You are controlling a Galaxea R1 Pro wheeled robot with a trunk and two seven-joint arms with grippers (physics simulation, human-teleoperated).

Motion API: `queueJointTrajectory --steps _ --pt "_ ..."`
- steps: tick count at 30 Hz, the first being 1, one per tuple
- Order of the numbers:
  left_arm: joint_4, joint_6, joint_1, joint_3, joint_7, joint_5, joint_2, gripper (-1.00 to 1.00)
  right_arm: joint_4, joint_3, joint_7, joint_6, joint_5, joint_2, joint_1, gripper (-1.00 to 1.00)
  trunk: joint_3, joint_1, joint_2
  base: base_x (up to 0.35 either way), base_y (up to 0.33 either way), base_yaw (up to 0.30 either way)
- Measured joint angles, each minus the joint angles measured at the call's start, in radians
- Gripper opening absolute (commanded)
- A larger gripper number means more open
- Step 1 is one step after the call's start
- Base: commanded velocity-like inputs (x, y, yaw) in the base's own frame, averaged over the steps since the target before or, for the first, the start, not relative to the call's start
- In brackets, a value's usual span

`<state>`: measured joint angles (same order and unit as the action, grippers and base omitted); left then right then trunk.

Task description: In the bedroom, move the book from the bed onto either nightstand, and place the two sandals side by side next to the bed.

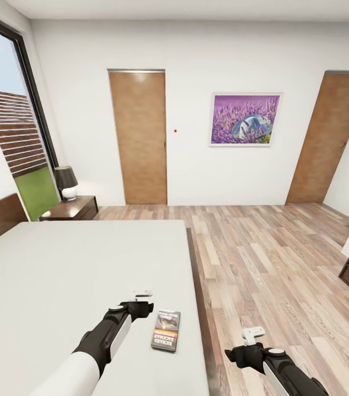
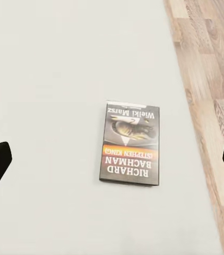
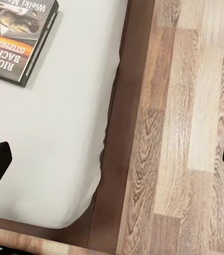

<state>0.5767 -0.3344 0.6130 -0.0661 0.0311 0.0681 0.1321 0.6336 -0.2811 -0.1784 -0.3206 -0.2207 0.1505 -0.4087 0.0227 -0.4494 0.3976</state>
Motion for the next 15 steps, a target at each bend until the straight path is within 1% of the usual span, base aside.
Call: queueJointTrajectory --steps 4,15 --pt "0.000 0.001 0.000 0.000 0.000 0.000 0.000 1.00 0.000 -0.001 0.000 0.000 0.001 0.000 0.000 1.00 0.000 0.000 0.000 -0.010 -0.107 0.000" --pt "0.000 0.001 -0.001 0.000 -0.001 0.000 0.001 1.00 0.000 -0.001 0.000 0.000 0.003 0.000 0.000 1.00 0.000 0.000 0.000 -0.002 -0.048 0.000"
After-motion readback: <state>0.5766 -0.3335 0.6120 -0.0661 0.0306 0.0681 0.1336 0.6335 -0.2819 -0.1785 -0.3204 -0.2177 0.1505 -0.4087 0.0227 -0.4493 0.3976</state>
